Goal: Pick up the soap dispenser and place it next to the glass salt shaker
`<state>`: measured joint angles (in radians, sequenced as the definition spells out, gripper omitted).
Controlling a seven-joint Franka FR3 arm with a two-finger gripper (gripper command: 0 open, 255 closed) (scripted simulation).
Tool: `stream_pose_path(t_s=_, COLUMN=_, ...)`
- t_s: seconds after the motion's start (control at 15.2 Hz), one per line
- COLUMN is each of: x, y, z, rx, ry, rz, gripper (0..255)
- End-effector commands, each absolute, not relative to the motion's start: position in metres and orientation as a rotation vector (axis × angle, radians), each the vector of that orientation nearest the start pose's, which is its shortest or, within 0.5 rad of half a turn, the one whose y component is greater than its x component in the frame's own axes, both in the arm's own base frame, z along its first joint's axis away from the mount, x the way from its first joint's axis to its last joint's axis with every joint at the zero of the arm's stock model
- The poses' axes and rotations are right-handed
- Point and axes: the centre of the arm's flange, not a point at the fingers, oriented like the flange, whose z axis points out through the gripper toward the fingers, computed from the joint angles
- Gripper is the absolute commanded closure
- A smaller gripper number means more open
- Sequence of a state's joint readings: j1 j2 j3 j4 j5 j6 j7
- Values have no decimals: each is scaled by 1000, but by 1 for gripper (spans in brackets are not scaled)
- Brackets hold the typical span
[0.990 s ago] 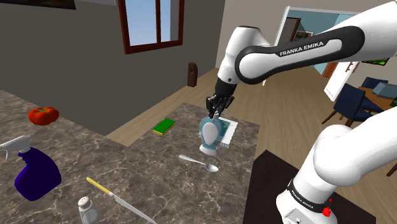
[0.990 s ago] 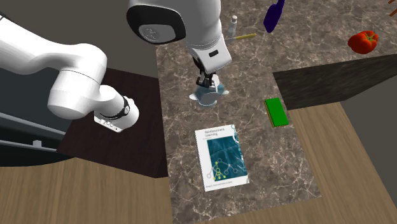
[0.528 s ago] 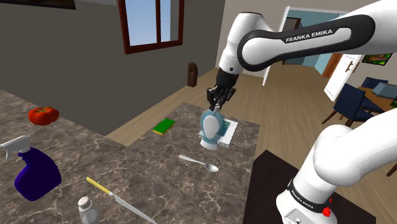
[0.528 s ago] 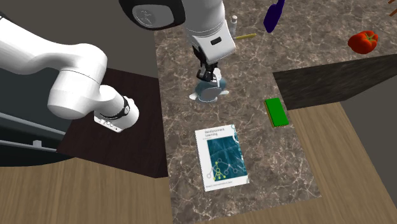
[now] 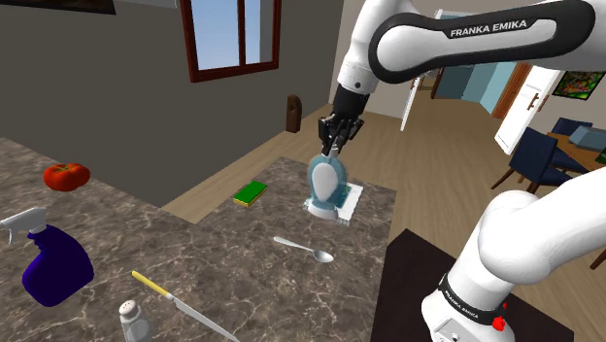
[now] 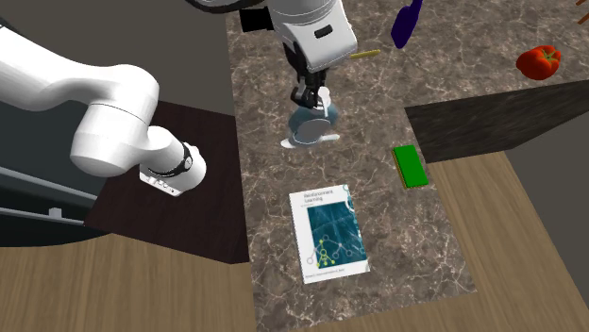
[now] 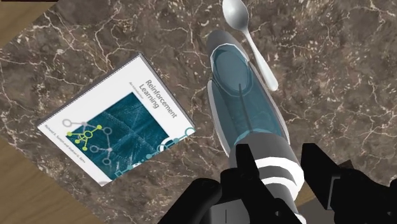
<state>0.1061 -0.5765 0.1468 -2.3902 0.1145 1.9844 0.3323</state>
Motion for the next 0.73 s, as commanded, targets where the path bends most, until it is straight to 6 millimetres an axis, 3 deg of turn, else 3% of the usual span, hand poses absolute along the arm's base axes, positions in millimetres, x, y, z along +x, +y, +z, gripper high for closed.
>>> stream_pose_path(t_s=0.0, x=380, y=112, z=548, rx=-3052, ry=204, rz=-233, gripper=255)
stream_pose_path(t_s=0.66, x=380, y=112, z=601, rx=-3052, ry=204, rz=-233, gripper=255)
